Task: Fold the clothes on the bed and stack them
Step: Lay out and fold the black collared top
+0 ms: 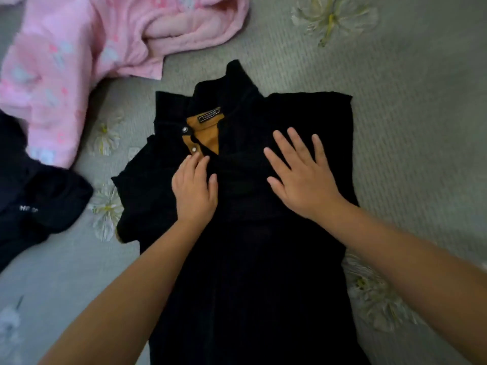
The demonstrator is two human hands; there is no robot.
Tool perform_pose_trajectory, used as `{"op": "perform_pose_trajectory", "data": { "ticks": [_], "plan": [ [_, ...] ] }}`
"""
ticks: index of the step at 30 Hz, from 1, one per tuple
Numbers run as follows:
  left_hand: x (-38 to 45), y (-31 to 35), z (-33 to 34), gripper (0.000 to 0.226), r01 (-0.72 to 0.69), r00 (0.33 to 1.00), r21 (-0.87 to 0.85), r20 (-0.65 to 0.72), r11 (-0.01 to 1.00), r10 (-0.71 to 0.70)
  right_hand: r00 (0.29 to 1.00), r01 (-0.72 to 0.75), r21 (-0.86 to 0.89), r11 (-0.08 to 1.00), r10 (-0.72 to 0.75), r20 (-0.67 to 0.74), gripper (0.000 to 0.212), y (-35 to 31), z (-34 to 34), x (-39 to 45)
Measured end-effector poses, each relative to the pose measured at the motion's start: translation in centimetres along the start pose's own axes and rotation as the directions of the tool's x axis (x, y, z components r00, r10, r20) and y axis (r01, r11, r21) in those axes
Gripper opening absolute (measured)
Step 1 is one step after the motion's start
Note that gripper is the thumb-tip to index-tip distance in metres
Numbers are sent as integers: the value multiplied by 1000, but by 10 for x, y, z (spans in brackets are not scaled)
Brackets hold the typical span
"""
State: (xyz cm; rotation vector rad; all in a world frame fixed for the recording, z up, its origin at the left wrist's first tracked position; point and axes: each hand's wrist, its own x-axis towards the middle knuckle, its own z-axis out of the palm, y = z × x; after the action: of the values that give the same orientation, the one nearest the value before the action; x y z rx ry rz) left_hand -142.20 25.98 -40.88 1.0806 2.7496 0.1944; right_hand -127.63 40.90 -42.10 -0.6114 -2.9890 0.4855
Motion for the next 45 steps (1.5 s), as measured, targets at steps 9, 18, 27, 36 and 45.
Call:
{"op": "perform_pose_trajectory", "data": {
  "ticks": [9, 18, 27, 36, 45],
  "plan": [
    [-33, -124, -20, 36, 357, 934, 63, 8, 932, -358, 947, -74, -216, 974, 137, 291, 55, 3, 2, 11],
    [-16, -158, -59, 23, 173, 984, -374, 23, 911, -178, 980, 67, -155, 986, -36, 194, 53, -93, 4, 24],
    [-13, -175, -39, 42, 256, 965, 129, 25, 958, -261, 917, -192, -236, 953, 260, 304, 96, -85, 29, 3],
    [-71, -140, 5, 62, -71, 969, 85, 243, 994, 48, 880, -231, -287, 930, 325, 346, 67, -82, 38, 0],
    [-105, -140, 9, 57, -173, 982, -57, 64, 983, 176, 957, -236, -149, 960, 256, 135, 54, -108, 19, -91]
  ]
}}
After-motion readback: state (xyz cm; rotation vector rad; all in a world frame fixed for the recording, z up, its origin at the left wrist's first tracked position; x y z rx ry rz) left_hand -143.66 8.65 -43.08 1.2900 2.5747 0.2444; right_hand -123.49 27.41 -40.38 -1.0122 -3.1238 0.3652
